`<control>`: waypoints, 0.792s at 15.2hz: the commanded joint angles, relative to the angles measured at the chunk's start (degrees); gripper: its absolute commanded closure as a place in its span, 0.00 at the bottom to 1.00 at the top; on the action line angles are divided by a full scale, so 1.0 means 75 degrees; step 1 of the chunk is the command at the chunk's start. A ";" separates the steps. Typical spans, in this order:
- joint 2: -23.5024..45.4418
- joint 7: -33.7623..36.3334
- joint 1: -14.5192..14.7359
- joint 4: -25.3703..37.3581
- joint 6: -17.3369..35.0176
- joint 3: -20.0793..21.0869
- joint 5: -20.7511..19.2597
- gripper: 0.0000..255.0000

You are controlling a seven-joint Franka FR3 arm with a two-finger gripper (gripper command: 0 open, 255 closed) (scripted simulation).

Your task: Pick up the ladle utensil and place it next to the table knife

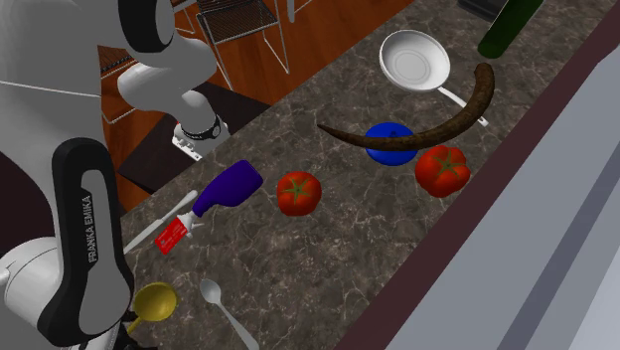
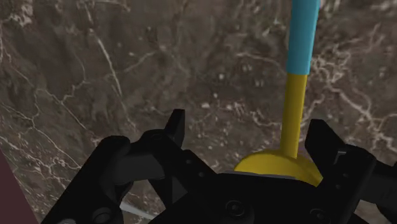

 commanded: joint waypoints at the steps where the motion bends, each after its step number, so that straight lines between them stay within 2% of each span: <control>1: 0.0000 0.0000 0.0000 0.0000 0.0000 0.0000 0.0000 0.00; 5: -0.0630 0.0428 0.0188 0.0280 -0.0668 -0.0336 -0.0687 0.00; 12: -0.0631 0.0429 0.0185 0.0280 -0.0667 -0.0332 -0.0688 0.00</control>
